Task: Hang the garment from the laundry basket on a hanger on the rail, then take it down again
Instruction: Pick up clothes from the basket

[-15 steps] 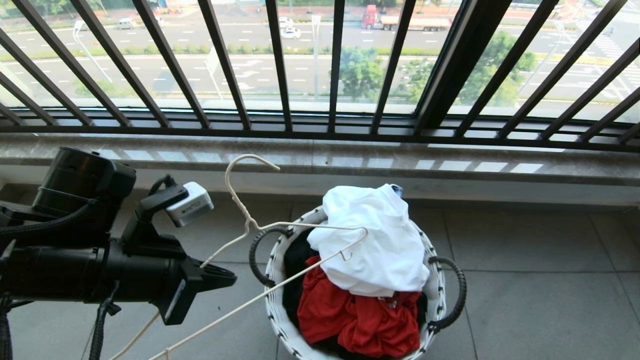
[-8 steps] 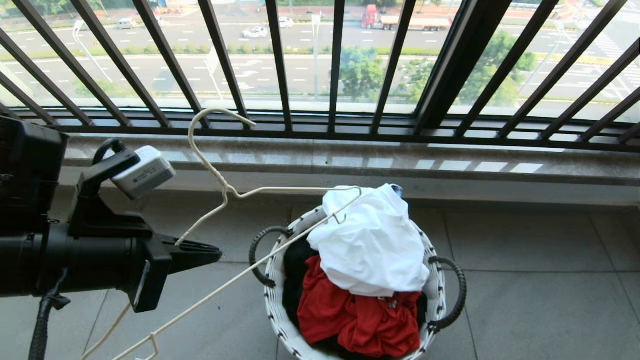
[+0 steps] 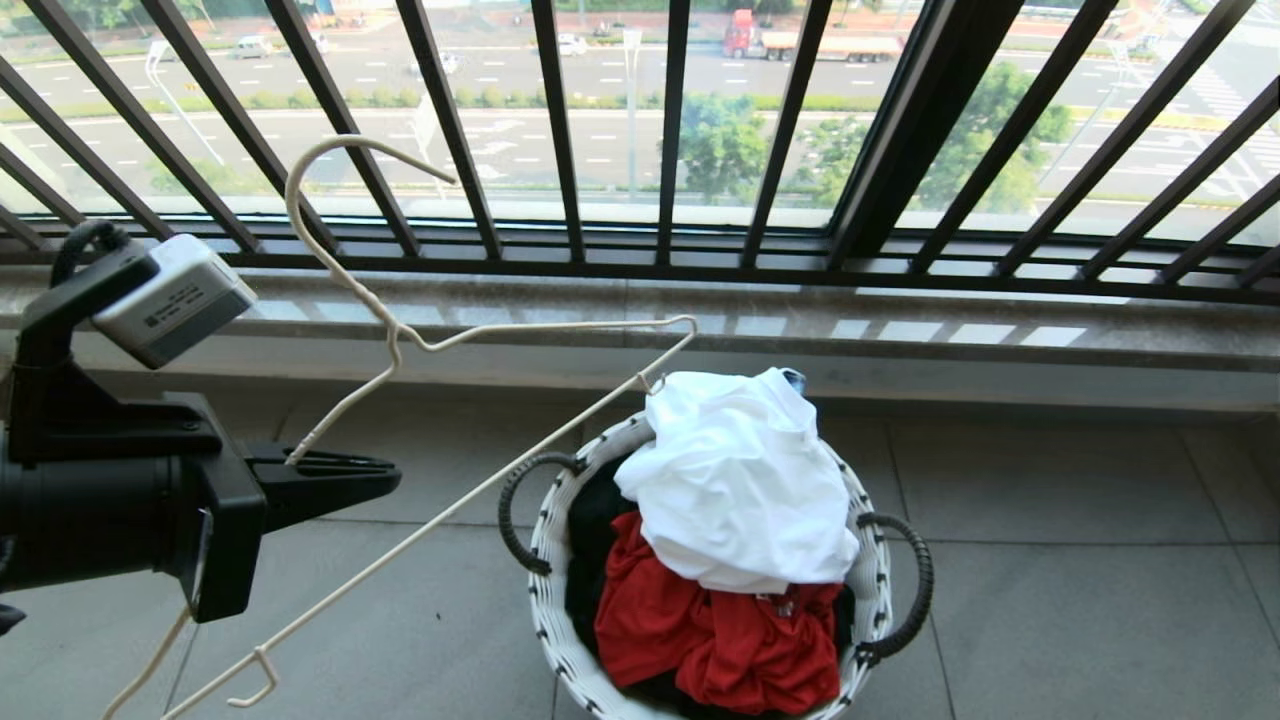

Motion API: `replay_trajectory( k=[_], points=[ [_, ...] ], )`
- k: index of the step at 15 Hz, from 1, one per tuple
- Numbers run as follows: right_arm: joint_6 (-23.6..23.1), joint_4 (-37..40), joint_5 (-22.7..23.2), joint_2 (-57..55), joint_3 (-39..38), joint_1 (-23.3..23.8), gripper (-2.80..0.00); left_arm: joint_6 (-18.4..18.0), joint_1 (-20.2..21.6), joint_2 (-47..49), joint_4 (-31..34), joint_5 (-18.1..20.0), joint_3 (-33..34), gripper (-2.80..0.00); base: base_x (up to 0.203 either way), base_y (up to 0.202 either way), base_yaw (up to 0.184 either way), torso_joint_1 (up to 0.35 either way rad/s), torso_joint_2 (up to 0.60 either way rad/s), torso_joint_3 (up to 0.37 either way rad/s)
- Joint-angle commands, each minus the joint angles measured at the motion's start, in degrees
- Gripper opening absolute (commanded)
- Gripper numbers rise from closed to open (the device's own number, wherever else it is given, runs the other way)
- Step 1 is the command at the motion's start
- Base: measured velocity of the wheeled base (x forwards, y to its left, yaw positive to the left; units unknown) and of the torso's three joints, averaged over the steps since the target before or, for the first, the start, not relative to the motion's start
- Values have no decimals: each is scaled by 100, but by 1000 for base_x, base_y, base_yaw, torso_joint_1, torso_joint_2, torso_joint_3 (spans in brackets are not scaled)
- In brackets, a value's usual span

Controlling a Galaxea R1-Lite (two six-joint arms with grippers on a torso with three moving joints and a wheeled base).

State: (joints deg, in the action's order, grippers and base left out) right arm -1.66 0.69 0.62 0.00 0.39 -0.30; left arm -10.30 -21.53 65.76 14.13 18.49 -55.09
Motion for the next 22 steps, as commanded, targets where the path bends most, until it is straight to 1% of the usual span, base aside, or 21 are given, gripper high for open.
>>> replay_trajectory(
  k=[1,2,4,7,9,11,13,16,17,18,20,22],
  points=[
    [21,136,-1,-78,464,-3,-280,-16,0,-74,2,5,23,-280,0,0,0,0,0,0],
    [49,271,3,-302,804,-4,-280,-11,0,-52,2,5,23,-280,0,0,0,0,0,0],
    [89,483,10,-1305,1441,-2,-280,-7,3,-24,-7,5,16,-280,0,0,0,0,0,0],
    [119,575,22,-3459,2283,-4,-280,-7,17,52,-7,-42,-2,-280,0,0,0,0,0,0],
    [248,603,33,-5058,2910,-166,-280,-7,9,137,-31,-352,-12,-280,0,0,0,0,0,0],
    [602,621,35,-6629,3627,-634,-280,18,8,272,-20,-425,-116,-280,0,0,0,0,0,0],
    [954,616,31,-8074,4539,-1403,-280,54,8,410,-24,-434,-124,-280,0,0,0,0,0,0],
    [1226,548,10,-9686,6064,-2431,-280,55,8,356,-24,-445,-142,-280,0,0,0,0,0,0],
    [1222,562,3,-10025,6469,-2679,-280,55,5,299,-21,-448,-142,-280,0,0,0,0,0,0],
    [1119,566,13,-10266,6743,-2850,-280,55,6,320,-24,-450,-149,-280,0,0,0,0,0,0],
    [776,644,97,-10574,7224,-2948,-280,55,8,392,-24,-460,-160,-280,0,0,0,0,0,0],
    [715,744,88,-10688,7370,-3176,-280,61,-2,330,-22,-478,-149,-280,0,0,0,0,0,0]
  ],
)
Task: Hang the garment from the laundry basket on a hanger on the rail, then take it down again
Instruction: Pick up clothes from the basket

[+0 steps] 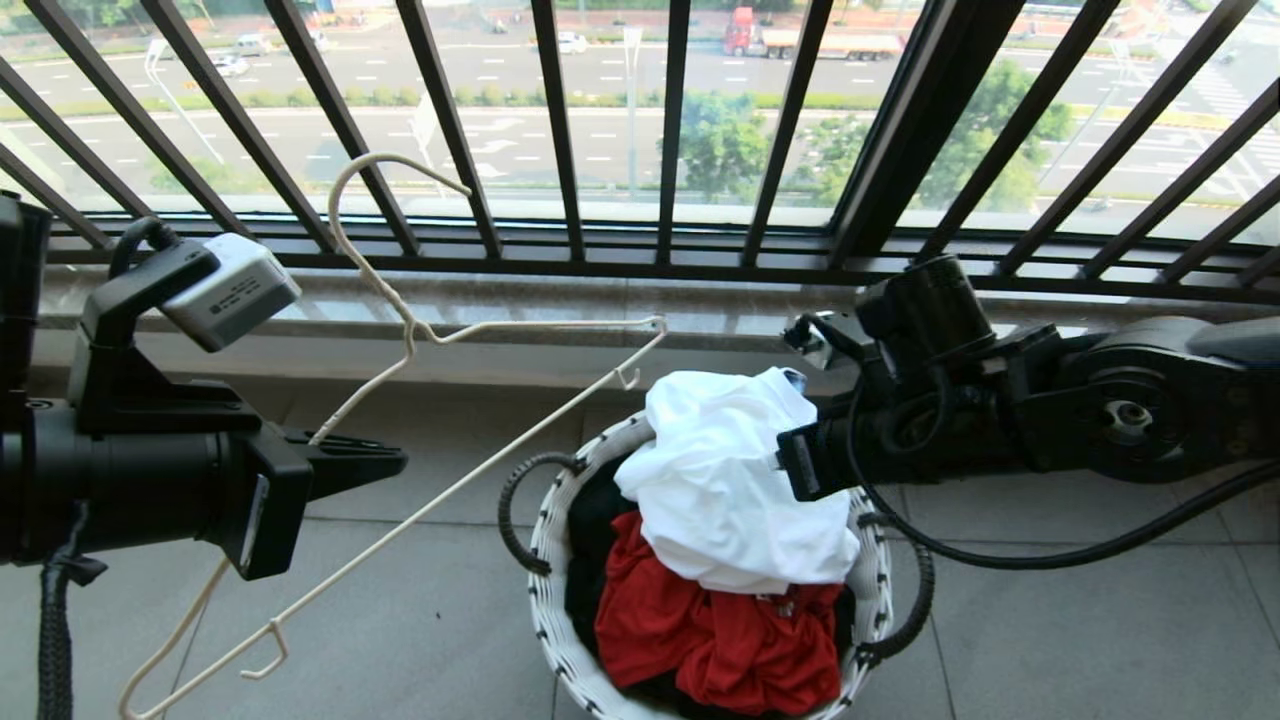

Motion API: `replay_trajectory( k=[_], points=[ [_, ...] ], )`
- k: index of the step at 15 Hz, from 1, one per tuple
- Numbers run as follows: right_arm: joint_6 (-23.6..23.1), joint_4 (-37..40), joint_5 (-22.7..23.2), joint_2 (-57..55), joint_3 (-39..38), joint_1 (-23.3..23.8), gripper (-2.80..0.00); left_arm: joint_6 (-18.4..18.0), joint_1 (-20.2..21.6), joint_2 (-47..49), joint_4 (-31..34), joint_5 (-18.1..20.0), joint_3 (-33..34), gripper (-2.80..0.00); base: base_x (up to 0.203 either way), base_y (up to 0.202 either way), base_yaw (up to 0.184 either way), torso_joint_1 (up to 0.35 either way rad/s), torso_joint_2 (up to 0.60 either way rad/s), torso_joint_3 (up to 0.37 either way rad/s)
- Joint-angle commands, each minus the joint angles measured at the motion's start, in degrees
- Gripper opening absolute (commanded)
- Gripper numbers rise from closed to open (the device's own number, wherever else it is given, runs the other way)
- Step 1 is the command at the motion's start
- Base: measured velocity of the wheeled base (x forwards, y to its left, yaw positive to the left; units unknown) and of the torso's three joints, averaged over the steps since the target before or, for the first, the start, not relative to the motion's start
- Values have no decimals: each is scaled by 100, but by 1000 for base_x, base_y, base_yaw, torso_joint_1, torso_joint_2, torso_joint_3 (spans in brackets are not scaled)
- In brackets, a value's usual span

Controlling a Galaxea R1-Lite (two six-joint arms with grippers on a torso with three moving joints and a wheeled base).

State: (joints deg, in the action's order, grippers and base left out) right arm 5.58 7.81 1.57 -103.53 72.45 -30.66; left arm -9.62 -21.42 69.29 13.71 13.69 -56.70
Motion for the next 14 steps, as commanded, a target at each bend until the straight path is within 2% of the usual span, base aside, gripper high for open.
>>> replay_trajectory(
  k=[1,5,6,7,9,14],
  points=[
    [-13,77,-35,-315,165,-220,-280,-14,-23,-27,26,11,18,-280,0,0,0,0,0,0],
    [-4,168,-366,-317,147,-326,-280,3,-28,-12,-9,55,98,-280,0,0,0,0,0,0],
    [-4,161,-474,-324,114,-326,-216,-4,-29,45,-9,59,103,-280,0,0,0,0,0,0],
    [-4,151,-580,-312,103,-313,0,-14,-54,109,-8,63,126,-280,0,0,0,0,0,0],
    [-10,144,-657,-114,103,-310,0,-13,-275,297,-15,38,197,-280,0,0,0,0,0,0],
    [-31,-99,-772,36,71,-301,0,-58,-293,102,-18,46,273,-280,0,0,0,0,0,0]
  ],
)
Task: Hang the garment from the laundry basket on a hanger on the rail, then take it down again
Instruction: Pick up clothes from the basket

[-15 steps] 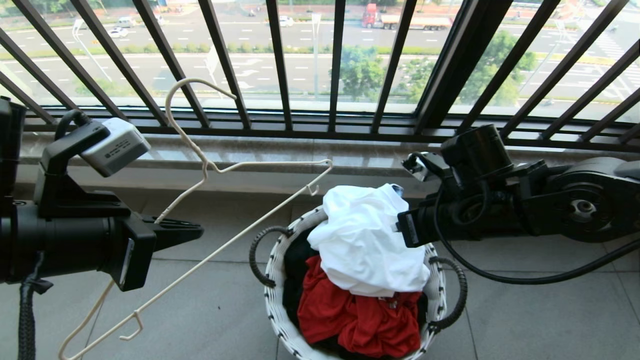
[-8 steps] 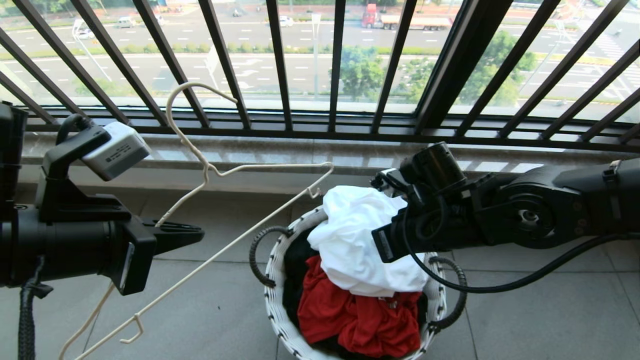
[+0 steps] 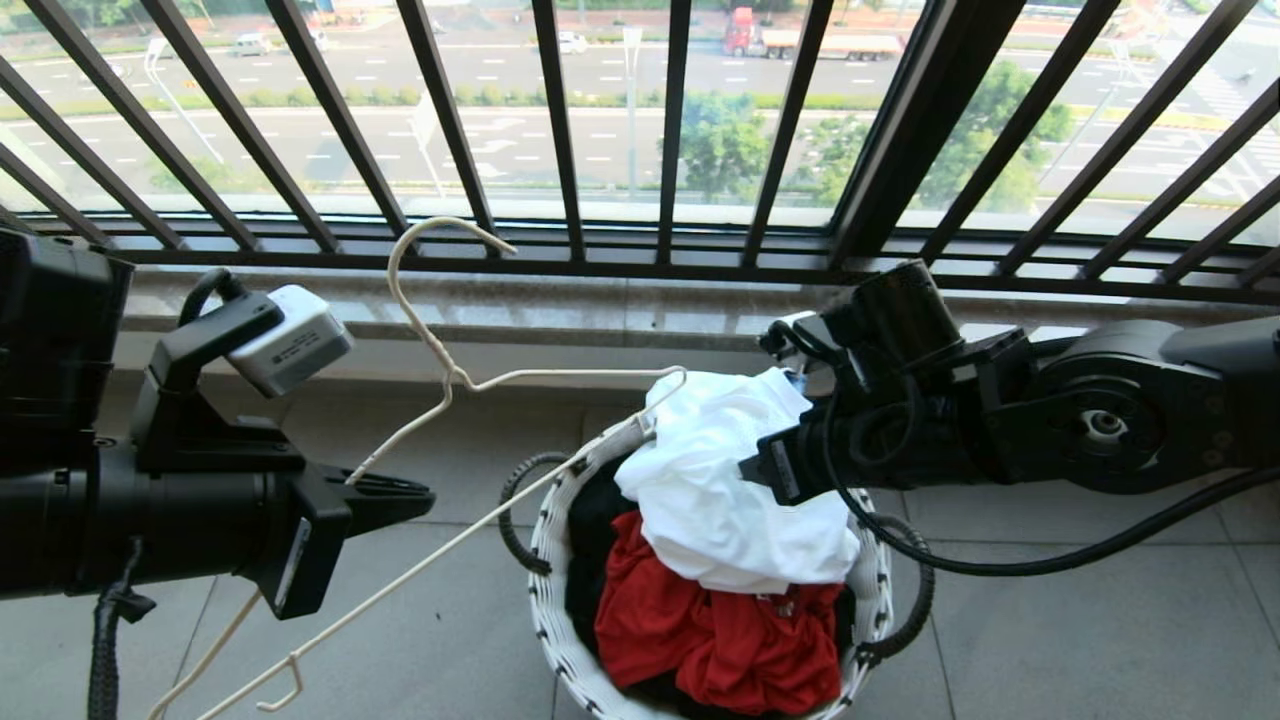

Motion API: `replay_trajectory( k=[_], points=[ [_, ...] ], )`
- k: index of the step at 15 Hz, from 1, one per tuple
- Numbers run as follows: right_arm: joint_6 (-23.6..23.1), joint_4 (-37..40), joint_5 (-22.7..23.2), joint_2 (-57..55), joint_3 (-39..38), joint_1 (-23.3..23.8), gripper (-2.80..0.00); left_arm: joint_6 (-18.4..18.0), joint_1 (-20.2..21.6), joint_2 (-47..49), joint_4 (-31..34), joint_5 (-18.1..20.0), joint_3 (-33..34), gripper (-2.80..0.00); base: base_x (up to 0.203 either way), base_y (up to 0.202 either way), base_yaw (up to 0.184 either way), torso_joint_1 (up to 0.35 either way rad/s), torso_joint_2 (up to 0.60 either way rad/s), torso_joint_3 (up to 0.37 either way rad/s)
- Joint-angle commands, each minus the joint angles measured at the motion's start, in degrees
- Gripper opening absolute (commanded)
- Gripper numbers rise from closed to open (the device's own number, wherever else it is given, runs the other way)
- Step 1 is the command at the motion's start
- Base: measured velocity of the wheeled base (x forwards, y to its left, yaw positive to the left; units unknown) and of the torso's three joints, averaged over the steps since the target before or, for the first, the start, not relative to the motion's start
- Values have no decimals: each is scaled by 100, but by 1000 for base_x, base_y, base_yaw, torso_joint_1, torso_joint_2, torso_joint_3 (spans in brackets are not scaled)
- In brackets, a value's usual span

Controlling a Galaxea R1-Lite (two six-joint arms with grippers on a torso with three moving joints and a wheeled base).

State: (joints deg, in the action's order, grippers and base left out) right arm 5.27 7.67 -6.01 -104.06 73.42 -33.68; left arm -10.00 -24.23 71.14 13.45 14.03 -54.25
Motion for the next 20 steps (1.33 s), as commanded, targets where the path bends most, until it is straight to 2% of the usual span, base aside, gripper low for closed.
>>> replay_trajectory(
  k=[1,6,9,11,12,16,20],
  points=[
    [-15,-210,-12,60,-109,2,0,-12,-12,-126,3,6,15,-280,0,0,0,0,0,0],
    [-276,-803,3,-367,-419,2,0,-11,2,-210,-26,-94,2,-280,0,0,0,0,0,0],
    [-281,-1013,6,-708,-478,-7,0,-46,6,-285,-61,-594,-24,-280,0,0,0,0,0,0],
    [-298,-1258,-40,-774,-609,-7,0,-47,15,-293,-61,-603,-8,-280,0,0,0,0,0,0],
    [-329,-1267,-64,-731,-610,-7,-280,-59,15,-268,-61,-603,1,-280,0,0,0,0,0,0],
    [-395,-1262,-211,-489,-644,-39,-280,-81,202,-259,-63,-612,-22,-280,0,0,0,0,0,0],
    [-336,-981,-169,-123,-748,-433,-280,-73,261,-311,-61,-621,-95,-280,0,0,0,0,0,0]
  ],
)
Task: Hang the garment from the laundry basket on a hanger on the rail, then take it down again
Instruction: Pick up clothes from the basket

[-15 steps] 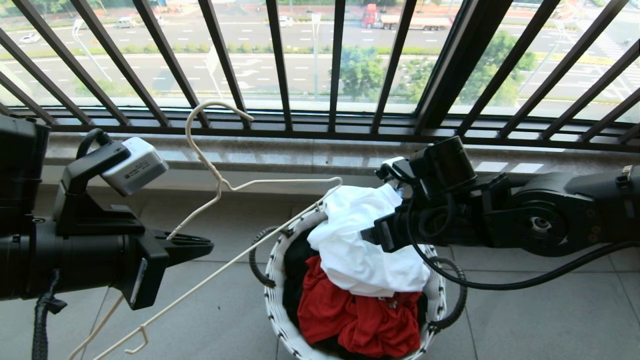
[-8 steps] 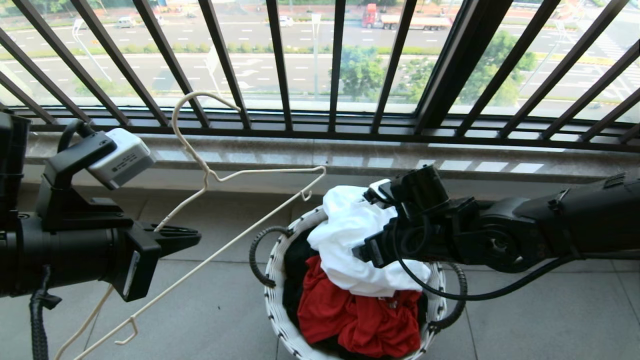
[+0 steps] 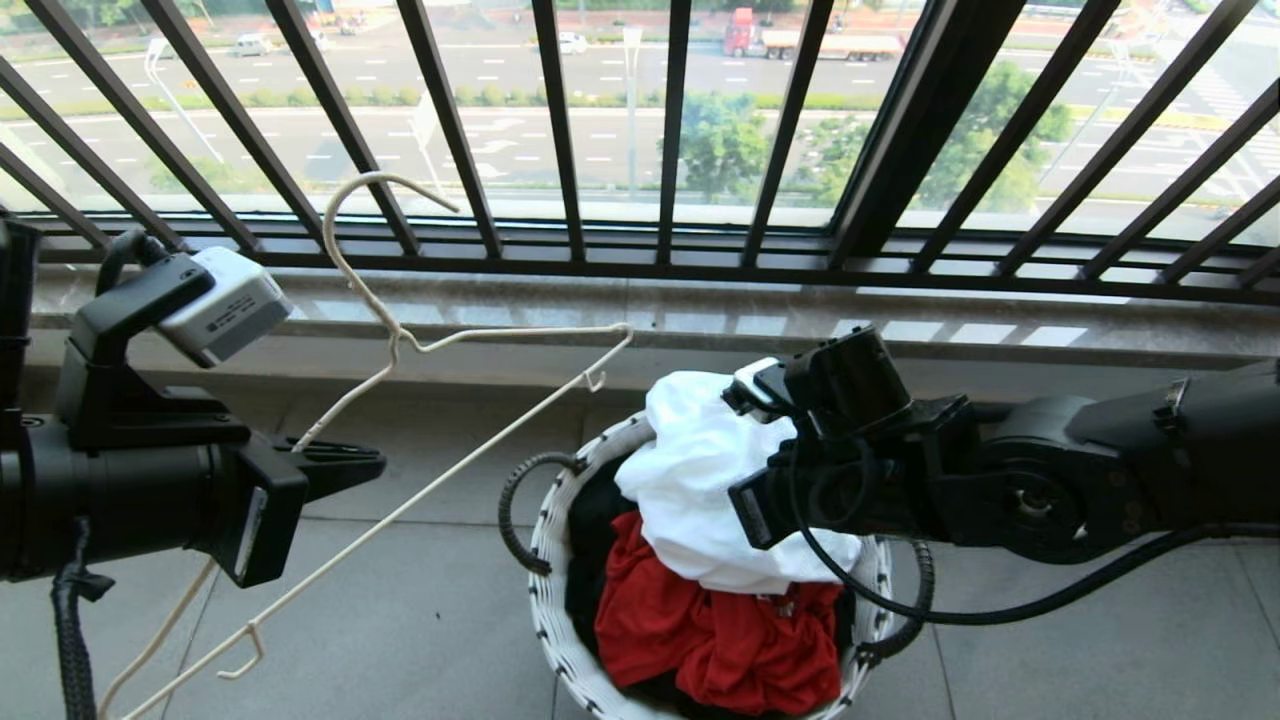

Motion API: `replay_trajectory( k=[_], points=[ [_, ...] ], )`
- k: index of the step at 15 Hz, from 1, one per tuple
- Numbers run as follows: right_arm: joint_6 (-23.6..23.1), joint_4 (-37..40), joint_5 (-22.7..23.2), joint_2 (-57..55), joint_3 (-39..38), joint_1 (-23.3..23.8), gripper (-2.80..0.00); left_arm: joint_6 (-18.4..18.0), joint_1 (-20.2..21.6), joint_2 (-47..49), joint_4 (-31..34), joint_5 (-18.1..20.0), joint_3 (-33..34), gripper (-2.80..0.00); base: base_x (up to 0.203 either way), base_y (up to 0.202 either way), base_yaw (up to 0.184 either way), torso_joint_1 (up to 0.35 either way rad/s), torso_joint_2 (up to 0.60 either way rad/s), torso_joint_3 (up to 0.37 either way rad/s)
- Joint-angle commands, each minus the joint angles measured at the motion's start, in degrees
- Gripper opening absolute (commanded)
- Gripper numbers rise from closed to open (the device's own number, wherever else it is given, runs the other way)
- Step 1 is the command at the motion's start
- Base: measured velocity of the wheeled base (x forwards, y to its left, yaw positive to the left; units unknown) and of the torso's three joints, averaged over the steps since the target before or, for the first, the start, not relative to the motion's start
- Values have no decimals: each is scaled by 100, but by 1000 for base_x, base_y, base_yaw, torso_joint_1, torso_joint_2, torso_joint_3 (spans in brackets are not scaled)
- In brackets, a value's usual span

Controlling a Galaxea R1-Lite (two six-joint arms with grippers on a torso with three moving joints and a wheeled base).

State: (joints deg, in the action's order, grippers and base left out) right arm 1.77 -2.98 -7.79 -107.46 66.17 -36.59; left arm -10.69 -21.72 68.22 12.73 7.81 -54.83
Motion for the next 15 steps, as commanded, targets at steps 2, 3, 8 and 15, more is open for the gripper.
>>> replay_trajectory(
  k=[2,3,8,15],
  points=[
    [277,187,78,337,-19,-384,-280,-3,14,-19,11,-139,-54,-280,0,0,0,0,0,0],
    [388,199,327,371,-23,-461,-280,-12,10,-19,11,-184,-54,-280,0,0,0,0,0,0],
    [403,330,354,567,-16,-481,-280,-73,10,-19,11,-193,-54,-280,0,0,0,0,0,0],
    [-429,-590,-178,178,-470,-329,0,-74,10,-37,11,-184,-45,-280,0,0,0,0,0,0]
  ],
)
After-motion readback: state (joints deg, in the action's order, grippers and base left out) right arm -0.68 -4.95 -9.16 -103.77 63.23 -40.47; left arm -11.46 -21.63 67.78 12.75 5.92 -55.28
